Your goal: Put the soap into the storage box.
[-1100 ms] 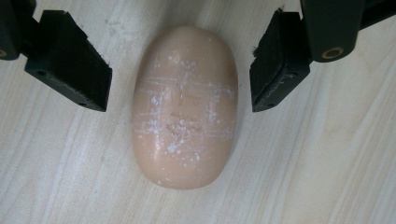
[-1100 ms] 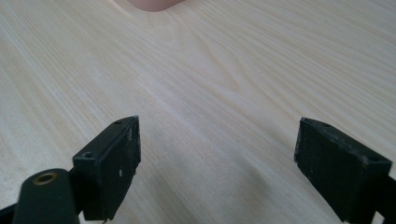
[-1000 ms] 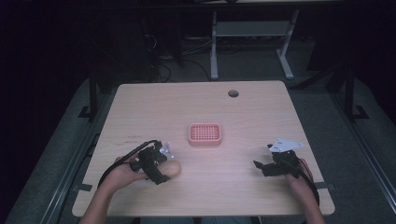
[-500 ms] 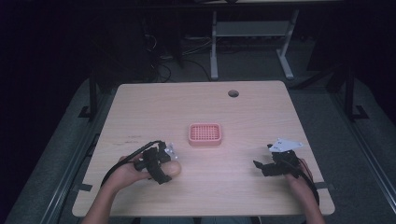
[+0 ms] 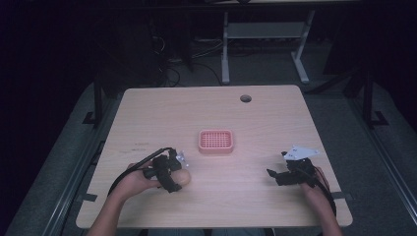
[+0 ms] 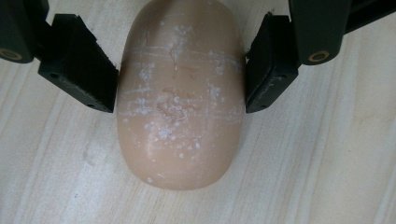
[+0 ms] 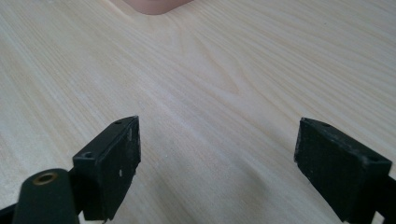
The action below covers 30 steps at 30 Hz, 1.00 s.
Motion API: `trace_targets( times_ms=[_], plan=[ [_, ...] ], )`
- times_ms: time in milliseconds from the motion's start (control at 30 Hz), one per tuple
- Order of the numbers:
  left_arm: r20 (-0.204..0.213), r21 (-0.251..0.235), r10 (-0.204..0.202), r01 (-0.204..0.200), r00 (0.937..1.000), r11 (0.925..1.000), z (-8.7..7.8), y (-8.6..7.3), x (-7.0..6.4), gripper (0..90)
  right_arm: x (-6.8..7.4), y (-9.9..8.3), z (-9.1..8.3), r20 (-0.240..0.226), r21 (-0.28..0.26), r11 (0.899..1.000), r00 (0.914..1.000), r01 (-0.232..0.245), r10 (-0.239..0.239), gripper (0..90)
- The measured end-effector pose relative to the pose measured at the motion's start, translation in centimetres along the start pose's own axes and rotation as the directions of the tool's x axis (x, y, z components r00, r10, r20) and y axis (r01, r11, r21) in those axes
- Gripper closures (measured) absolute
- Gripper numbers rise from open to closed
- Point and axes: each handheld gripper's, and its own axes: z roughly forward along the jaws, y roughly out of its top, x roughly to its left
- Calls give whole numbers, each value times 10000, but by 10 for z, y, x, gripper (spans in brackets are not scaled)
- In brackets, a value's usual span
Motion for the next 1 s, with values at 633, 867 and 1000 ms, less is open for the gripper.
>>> trace_targets(
  times_ms=[633, 867, 1000],
  plan=[
    [79, -21, -2, 2, 10000, 10000, 2, 1, 3, 317, -1, 0, -1, -4, -52, 10000, 10000, -4, 4, 139],
    [128, -190, -35, 38, 9999, 9998, 2, 2, 3, 319, 0, 1, -2, -20, -52, 9999, 9999, -109, 109, 139],
    [144, -424, -168, 174, 9998, 9989, 0, 2, 3, 318, 0, 1, -2, 6, -89, 10000, 10000, 14, -14, 139]
  ],
)
